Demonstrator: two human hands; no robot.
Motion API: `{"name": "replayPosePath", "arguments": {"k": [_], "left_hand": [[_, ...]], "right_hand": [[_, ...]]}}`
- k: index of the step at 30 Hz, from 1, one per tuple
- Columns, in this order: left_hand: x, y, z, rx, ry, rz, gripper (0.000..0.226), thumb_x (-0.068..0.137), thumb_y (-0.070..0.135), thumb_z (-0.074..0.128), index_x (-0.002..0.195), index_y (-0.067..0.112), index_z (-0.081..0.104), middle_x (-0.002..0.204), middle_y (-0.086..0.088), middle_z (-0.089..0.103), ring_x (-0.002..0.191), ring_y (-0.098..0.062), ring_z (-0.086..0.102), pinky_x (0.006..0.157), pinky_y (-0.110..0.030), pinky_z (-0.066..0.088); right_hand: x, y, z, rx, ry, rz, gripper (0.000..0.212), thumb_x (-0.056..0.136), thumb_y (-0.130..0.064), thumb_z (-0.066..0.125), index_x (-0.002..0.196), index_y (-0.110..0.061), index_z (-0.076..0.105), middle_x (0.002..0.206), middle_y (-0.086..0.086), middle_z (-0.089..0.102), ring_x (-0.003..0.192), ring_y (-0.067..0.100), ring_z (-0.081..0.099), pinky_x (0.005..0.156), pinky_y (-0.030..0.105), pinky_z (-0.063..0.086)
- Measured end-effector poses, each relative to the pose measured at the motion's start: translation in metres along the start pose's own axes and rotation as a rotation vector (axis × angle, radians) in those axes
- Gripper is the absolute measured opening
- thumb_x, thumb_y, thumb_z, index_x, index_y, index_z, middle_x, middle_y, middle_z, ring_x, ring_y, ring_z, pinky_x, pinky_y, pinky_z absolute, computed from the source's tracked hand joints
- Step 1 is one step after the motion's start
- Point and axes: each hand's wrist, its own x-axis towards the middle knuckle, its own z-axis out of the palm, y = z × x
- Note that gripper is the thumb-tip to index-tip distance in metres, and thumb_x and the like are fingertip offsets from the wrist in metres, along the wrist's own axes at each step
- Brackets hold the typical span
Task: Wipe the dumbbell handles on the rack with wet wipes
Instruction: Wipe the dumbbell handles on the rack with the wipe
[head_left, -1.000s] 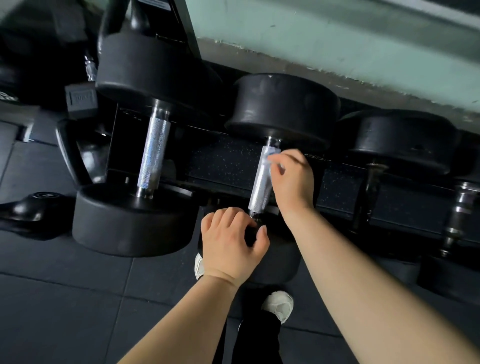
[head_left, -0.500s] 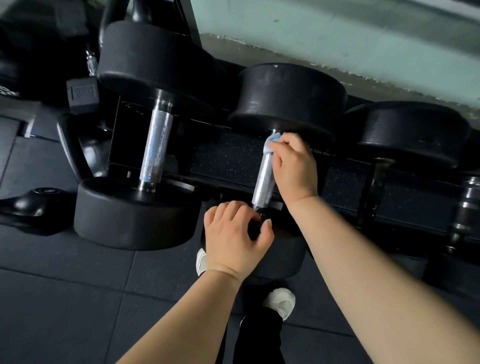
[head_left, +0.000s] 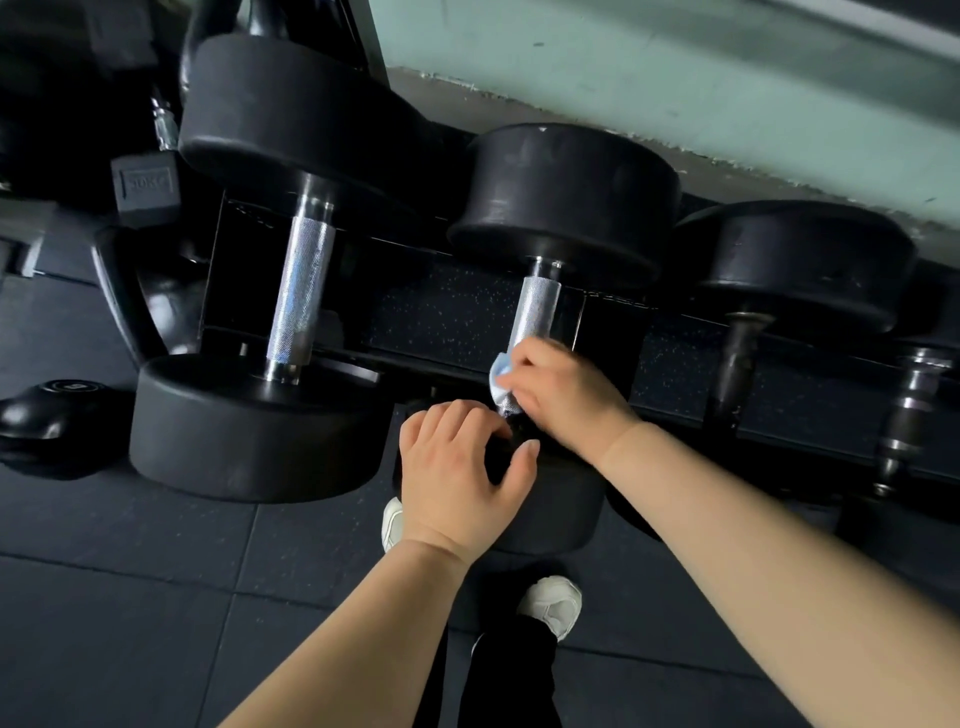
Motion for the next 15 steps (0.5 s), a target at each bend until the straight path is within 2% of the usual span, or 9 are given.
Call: {"name": "replayPosePath", "arguments": {"k": [2, 3, 4, 6, 8, 9, 12, 15], "left_hand": [[0.000, 0.000, -0.001, 0.000, -0.004, -0.003, 0.030, 0.072, 0.040, 0.048, 0.065, 0.014, 0.059, 0.069, 0.002, 0.061, 0.075, -0.009, 0.042, 0.076, -0.022, 0.027], [0.000, 0.000, -0.001, 0.000, -0.001, -0.002, 0.030, 0.072, 0.040, 0.048, 0.065, 0.014, 0.059, 0.069, 0.002, 0.060, 0.075, -0.009, 0.042, 0.077, -0.022, 0.027], [0.000, 0.001, 0.000, -0.001, 0.004, 0.000, 0.030, 0.072, 0.040, 0.048, 0.065, 0.013, 0.059, 0.069, 0.002, 0.060, 0.075, -0.009, 0.042, 0.077, -0.022, 0.027], [0.000, 0.000, -0.001, 0.004, 0.012, 0.006, 0.029, 0.072, 0.039, 0.048, 0.065, 0.013, 0.059, 0.068, 0.002, 0.060, 0.074, -0.009, 0.042, 0.076, -0.022, 0.027], [0.000, 0.000, -0.001, 0.013, 0.015, 0.017, 0.029, 0.073, 0.039, 0.048, 0.064, 0.013, 0.059, 0.068, 0.002, 0.060, 0.074, -0.009, 0.042, 0.075, -0.023, 0.027], [0.000, 0.000, -0.001, 0.017, 0.014, 0.021, 0.029, 0.073, 0.039, 0.048, 0.065, 0.013, 0.059, 0.068, 0.002, 0.060, 0.074, -0.009, 0.042, 0.075, -0.023, 0.027], [0.000, 0.000, -0.001, 0.028, 0.009, 0.020, 0.029, 0.073, 0.039, 0.048, 0.065, 0.013, 0.058, 0.069, 0.002, 0.060, 0.074, -0.009, 0.042, 0.075, -0.023, 0.027], [0.000, 0.000, 0.000, 0.033, 0.010, 0.018, 0.029, 0.073, 0.039, 0.047, 0.065, 0.013, 0.058, 0.068, 0.002, 0.060, 0.074, -0.010, 0.041, 0.074, -0.024, 0.027]], "right_hand": [[0.002, 0.009, -0.003, -0.138, -0.148, -0.110, 0.018, 0.088, -0.011, 0.046, 0.098, -0.002, 0.058, 0.105, 0.009, 0.051, 0.097, 0.026, 0.051, 0.067, 0.024, 0.035], [0.009, 0.012, -0.007, -0.166, -0.161, -0.141, 0.022, 0.088, -0.012, 0.043, 0.100, -0.002, 0.058, 0.109, 0.011, 0.051, 0.100, 0.028, 0.052, 0.069, 0.026, 0.037], [0.018, 0.012, -0.012, -0.217, -0.122, -0.142, 0.022, 0.084, -0.009, 0.044, 0.095, -0.002, 0.061, 0.104, 0.014, 0.055, 0.094, 0.031, 0.056, 0.066, 0.028, 0.045], [0.029, 0.013, -0.019, -0.074, 0.039, 0.008, 0.019, 0.074, -0.003, 0.050, 0.081, -0.001, 0.067, 0.088, 0.019, 0.061, 0.076, 0.033, 0.062, 0.055, 0.032, 0.052], [0.032, 0.014, -0.019, -0.012, 0.172, 0.158, 0.021, 0.079, -0.005, 0.048, 0.086, 0.001, 0.067, 0.092, 0.020, 0.061, 0.077, 0.032, 0.061, 0.061, 0.033, 0.052], [0.030, 0.011, -0.018, 0.010, 0.201, 0.194, 0.024, 0.078, -0.009, 0.046, 0.085, 0.002, 0.067, 0.090, 0.020, 0.061, 0.074, 0.031, 0.061, 0.059, 0.033, 0.052], [0.015, 0.005, -0.005, 0.098, 0.147, 0.099, 0.029, 0.071, -0.012, 0.040, 0.071, -0.001, 0.066, 0.077, 0.018, 0.061, 0.053, 0.027, 0.059, 0.039, 0.032, 0.050], [0.010, 0.009, -0.004, 0.063, 0.074, 0.024, 0.029, 0.071, -0.011, 0.039, 0.069, 0.001, 0.065, 0.075, 0.018, 0.060, 0.051, 0.029, 0.058, 0.038, 0.036, 0.049]]}}
